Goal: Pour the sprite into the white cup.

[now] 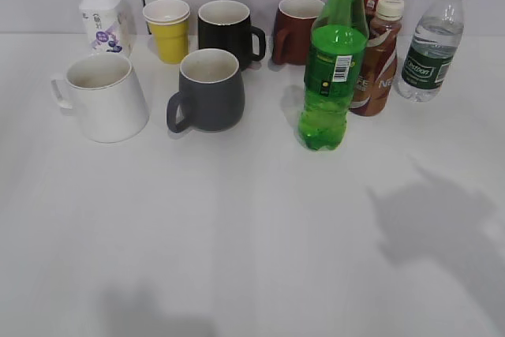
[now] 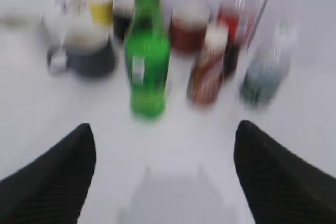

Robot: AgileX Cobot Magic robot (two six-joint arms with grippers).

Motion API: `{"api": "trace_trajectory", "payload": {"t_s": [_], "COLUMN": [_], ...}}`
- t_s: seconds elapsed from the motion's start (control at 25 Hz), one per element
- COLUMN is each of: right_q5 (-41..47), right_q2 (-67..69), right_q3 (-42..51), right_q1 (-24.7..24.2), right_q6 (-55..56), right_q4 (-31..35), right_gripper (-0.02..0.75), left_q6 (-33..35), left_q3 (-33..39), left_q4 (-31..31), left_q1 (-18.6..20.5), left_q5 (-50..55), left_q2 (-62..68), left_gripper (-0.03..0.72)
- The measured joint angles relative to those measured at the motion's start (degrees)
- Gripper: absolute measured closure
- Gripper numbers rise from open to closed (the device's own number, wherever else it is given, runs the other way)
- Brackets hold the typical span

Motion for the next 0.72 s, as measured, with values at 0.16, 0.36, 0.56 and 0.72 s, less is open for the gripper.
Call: {"api": "trace_trajectory", "payload": {"t_s": [0.16,0.36,0.56,0.72], "right_q5": [22.45,39.91,41.29,35.07], "right_q2": [-10.71,-25.19,-36.13,-36.93], "right_q3": [0.44,4.81,10.78,12.66], "right_q1": [0.0,0.0,0.0,0.0], "right_q6": [0.0,0.93,1.38,2.11], "right_q4": [3.56,3.56,0.84,-1.44], "right_gripper": [0.135,0.141,0.142,0.142], "left_q6": [0.0,0.0,0.0,0.0], "left_q3": [0.0,0.23,3.03,5.23], "left_q4": [0.29,1.51,2.45,2.73], "left_q1": [0.0,0.0,0.0,0.0], "left_q5": [12.43,18.54,16.61,11.27], "left_q2": [-6.73,-10.57,-10.68,-10.68], "left_gripper": [0.157,0.167,0.169,0.176]}}
